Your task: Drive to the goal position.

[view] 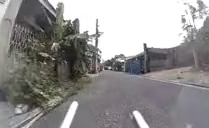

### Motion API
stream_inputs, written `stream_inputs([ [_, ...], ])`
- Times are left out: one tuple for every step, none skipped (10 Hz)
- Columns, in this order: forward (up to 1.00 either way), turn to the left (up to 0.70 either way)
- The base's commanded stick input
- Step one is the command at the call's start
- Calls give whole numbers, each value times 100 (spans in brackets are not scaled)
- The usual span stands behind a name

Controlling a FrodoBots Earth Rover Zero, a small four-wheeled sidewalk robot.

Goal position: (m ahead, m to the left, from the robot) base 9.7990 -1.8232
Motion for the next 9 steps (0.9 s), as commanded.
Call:
stream_inputs([
  [85, 0],
  [85, 0],
  [85, 0],
  [85, -9],
  [85, -34],
  [85, -34],
  [85, -31],
  [85, -16],
  [85, -2],
])
